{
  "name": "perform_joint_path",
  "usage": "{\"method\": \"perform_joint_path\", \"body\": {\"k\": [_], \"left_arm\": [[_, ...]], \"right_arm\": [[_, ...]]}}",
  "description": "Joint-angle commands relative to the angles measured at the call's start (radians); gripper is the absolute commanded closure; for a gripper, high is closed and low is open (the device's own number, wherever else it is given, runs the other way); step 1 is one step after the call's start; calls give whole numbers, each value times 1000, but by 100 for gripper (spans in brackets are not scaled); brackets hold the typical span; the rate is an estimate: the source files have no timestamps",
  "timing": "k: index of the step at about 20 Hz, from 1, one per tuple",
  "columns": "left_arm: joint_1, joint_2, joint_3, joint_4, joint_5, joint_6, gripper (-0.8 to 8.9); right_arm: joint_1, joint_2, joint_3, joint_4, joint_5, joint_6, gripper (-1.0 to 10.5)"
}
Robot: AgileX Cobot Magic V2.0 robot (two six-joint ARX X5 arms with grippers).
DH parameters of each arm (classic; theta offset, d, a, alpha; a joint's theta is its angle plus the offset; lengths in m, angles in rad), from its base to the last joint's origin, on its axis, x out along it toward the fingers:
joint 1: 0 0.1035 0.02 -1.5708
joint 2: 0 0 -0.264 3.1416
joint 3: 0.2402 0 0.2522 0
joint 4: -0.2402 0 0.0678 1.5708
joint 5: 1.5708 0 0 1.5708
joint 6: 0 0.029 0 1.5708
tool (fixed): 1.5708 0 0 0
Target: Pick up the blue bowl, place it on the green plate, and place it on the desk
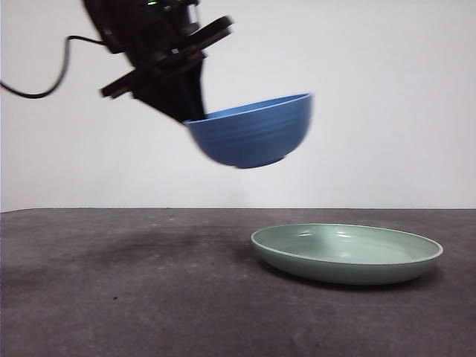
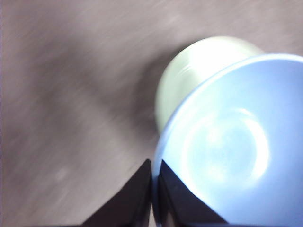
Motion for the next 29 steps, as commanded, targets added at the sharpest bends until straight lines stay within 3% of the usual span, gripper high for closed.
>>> {"method": "perform_joint_path", "body": {"k": [1,12,20,29], "left_arm": [[-32,74,53,12,2,-22,802],[-123,447,327,6,-24,-32,802],[-140,531,361,1,-24,-32,802],[-143,526,457,-112,-24,-24,600]], "right_arm": [[4,5,17,10,0,12,570],[4,5,17,9,0,15,570],[4,5,17,9,0,15,570],[4,5,17,10,1,15,570]]}}
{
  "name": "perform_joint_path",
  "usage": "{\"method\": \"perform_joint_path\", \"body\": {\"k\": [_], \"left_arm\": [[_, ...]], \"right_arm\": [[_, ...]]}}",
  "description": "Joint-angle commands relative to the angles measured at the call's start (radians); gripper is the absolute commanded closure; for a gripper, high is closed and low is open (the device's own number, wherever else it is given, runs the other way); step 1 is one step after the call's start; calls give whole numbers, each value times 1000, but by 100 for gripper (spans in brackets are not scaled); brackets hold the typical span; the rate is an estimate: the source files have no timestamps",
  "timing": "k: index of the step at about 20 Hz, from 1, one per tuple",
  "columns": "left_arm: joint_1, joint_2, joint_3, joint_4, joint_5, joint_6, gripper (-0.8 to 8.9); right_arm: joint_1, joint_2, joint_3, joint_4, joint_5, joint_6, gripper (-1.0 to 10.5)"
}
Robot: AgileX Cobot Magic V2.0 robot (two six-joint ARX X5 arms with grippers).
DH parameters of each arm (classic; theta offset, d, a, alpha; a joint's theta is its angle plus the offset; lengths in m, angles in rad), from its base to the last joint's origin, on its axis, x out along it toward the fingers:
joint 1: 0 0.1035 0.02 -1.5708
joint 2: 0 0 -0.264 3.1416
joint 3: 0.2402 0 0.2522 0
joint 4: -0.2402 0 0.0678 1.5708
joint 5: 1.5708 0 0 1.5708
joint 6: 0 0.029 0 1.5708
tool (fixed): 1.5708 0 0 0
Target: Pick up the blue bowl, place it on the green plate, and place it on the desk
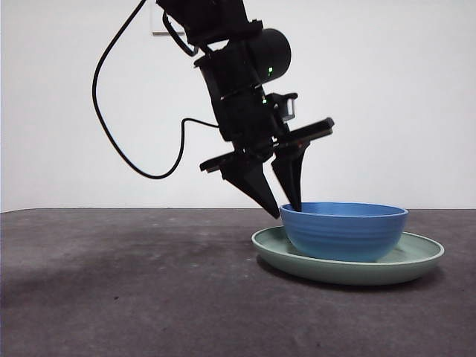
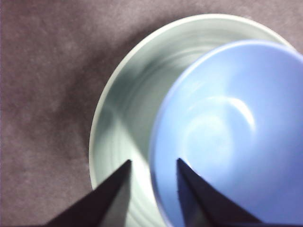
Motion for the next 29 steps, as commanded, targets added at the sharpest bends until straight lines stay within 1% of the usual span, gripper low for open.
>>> {"method": "perform_joint_path", "body": {"k": [1,4,7,12,14,17,20,23,29], "left_arm": [[-10,18,56,-14,-2,2,586],[-10,-19,78,-58,-2,22,587],[-4,-100,78,-72,-2,43,587],[30,-290,76,-80,-2,42,586],[47,-370,74,-101,-2,66,586],[79,-495,37,-125,-2,80,586],[116,-635,-85,-120,-2,95,587],[140,-784,-262,-104,8,126,587],[145,-1047,-655,12,134,130,588]], "right_arm": [[4,5,17,10,2,14,570],[4,5,17,10,5,14,570],[4,5,17,10,8,14,570],[4,4,17,9,8,13,570],[4,4,17,10,8,13,570],[4,4,17,10,8,13,570],[4,4,17,10,8,13,570],[4,4,17,10,8,13,570],[4,4,17,10,8,13,570]]}}
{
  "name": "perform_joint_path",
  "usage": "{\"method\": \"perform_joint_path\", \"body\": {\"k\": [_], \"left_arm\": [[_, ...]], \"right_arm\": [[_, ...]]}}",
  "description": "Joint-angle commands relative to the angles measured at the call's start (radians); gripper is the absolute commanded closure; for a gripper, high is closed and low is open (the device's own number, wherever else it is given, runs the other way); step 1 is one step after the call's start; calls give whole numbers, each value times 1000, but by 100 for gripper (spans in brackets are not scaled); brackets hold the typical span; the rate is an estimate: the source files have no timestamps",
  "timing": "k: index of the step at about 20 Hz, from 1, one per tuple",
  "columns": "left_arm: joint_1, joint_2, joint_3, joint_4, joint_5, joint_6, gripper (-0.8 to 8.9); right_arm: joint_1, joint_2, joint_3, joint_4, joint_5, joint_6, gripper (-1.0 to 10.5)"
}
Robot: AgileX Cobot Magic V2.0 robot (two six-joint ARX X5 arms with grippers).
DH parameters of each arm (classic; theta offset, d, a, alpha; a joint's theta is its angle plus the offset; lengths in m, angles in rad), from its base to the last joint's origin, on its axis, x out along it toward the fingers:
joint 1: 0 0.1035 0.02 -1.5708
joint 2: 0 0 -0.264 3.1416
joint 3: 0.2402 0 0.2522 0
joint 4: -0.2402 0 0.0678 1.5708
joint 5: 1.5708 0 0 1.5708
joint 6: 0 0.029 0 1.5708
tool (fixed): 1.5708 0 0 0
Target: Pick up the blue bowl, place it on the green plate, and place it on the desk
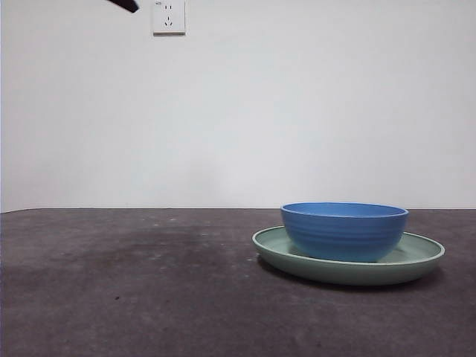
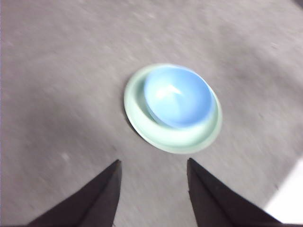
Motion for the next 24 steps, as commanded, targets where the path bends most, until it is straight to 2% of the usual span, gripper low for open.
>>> {"method": "perform_joint_path", "body": {"k": [1,4,7,19,21,24], "left_arm": [[-4,-67,-143,56,67,10,588],[-4,-144,-294,107,154,3,588],[-6,-174,-355,108,227,3,589],[-6,-174,-355,113,240,3,591],[-6,-174,-355,113,240,3,591],[-6,-174,-355,113,240,3,591]], "right_arm": [[4,4,17,10,1,13,569],[4,4,17,10,1,13,569],[4,5,17,10,1,13,570],[4,5,17,9,9,34,570],[4,5,17,10,52,63,570],[4,9,17,14,188,144,570]]}}
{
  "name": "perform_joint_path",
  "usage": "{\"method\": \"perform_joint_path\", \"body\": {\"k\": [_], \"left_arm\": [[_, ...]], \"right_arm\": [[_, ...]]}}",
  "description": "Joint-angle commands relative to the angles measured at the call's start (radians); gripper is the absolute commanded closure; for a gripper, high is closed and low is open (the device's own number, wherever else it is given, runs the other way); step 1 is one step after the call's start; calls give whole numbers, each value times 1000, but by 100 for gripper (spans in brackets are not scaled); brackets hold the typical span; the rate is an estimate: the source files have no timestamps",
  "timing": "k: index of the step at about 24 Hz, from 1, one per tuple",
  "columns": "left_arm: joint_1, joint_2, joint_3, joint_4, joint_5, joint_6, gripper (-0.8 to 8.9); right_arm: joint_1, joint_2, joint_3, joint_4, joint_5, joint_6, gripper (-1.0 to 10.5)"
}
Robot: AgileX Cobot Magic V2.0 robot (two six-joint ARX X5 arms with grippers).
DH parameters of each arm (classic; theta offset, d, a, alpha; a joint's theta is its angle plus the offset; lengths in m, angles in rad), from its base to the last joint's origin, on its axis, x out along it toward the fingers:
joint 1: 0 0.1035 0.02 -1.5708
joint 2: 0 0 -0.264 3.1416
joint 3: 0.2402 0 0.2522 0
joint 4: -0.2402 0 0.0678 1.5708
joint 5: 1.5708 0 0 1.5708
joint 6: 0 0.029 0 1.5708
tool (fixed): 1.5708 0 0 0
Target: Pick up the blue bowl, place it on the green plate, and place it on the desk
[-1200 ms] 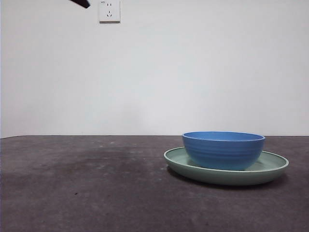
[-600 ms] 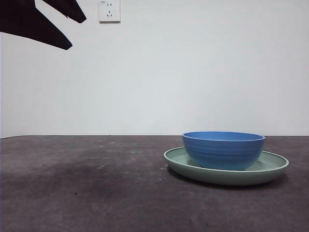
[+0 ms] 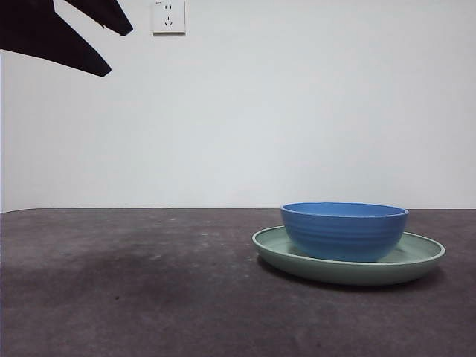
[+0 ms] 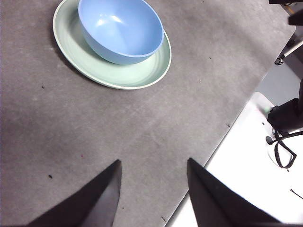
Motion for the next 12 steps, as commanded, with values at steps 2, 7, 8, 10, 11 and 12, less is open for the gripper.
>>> {"method": "perform_joint_path", "body": {"k": [2,7,8,10,11,12], "left_arm": [[-6,5,8,6,5,5,591],[-6,5,8,6,5,6,591],[-6,5,8,6,5,8,591],[-6,5,8,6,5,9,591],[-6,5,8,6,5,9,591],[-6,5,8,6,5,9,591]], "right_arm": [[3,22,17,29,180,136,570],[1,103,17,108,255,182,570],[1,128,17,129,254,184,570],[-4,190,17,166,254,184,570],[-8,219,17,181,254,184,571],[-13,248,17,196,252,183,571]]}}
